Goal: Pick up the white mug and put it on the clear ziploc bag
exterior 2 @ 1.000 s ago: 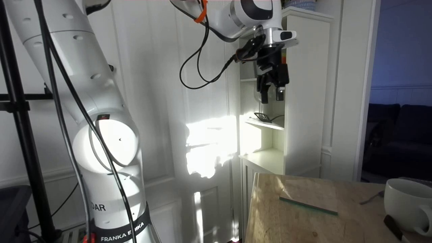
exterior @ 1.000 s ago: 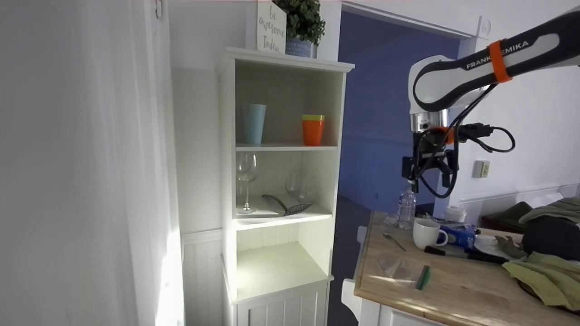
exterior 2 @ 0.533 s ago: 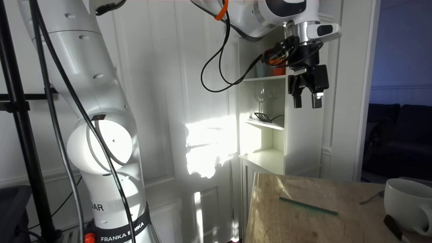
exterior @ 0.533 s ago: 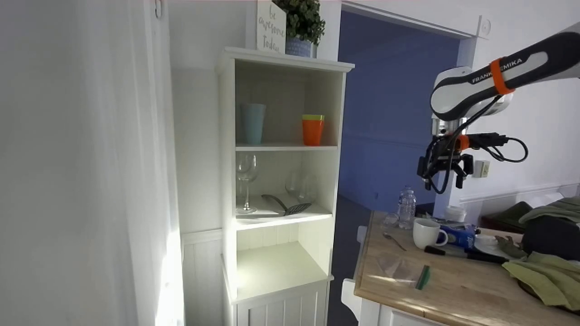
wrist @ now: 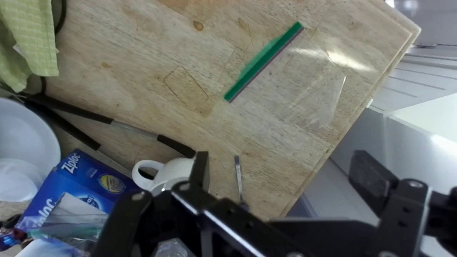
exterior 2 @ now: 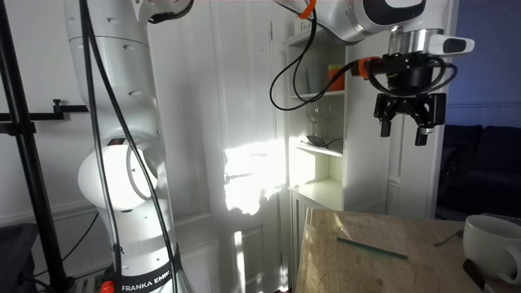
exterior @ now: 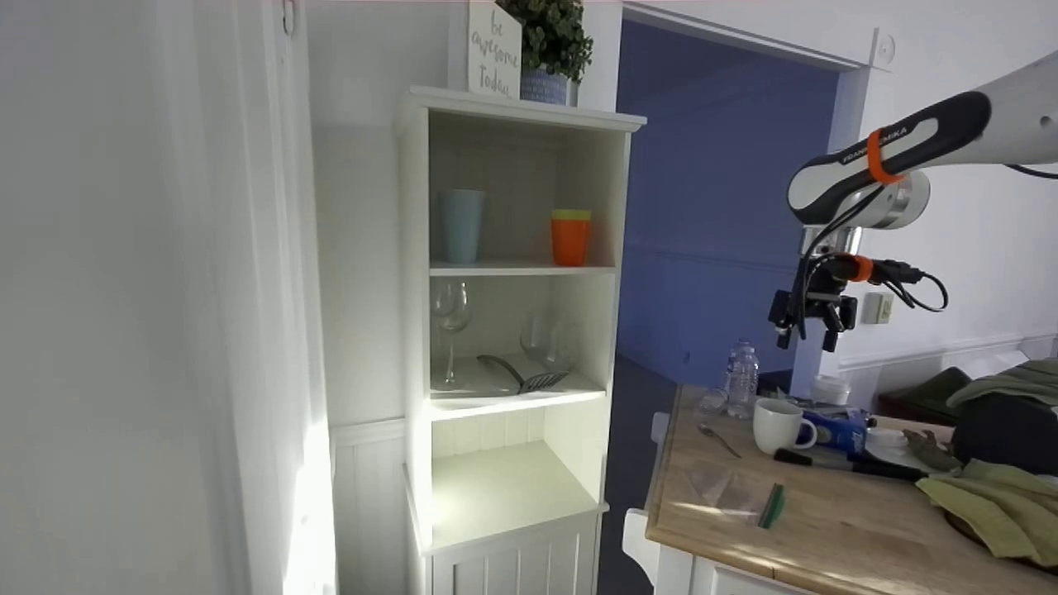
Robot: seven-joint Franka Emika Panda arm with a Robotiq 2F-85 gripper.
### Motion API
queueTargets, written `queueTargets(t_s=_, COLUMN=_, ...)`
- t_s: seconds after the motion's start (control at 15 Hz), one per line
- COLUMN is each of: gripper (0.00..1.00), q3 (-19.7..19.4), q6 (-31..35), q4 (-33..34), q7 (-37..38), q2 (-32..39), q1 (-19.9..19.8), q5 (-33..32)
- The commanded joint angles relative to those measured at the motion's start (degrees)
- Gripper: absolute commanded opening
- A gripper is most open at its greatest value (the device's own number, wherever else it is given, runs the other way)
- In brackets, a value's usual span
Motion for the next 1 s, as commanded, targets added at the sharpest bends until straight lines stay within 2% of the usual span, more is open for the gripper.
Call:
queueTargets(t_s=0.0, gripper=1.0, q3=-0.6, q6=-1.7, q4=8.9, q7=-6.3, q2=9.0, q1=-2.2, q5=2.3)
queueTargets(t_s=0.27, gripper=1.0, q3=-0.4, q6=-1.3, q4=16.2, q7=-8.4, q2=16.6, q1=-4.9, q5=0.4)
queueTargets(t_s=0.4, gripper=1.0, q3=-0.6, q6=2.6, q4=18.5, q7=-6.1, q2=19.7, q1=-6.3, q5=0.7)
queueTargets(t_s=0.47, gripper=1.0, q3=0.2, q6=0.8, q4=14.4, q7=-6.5, q2=16.1, q1=-5.7, q5=0.0)
queueTargets(t_s=0.93, gripper=1.0, q3=0.5, q6=1.3, q4=15.3, q7=-6.5, q2=17.3, q1=-6.1, q5=0.0)
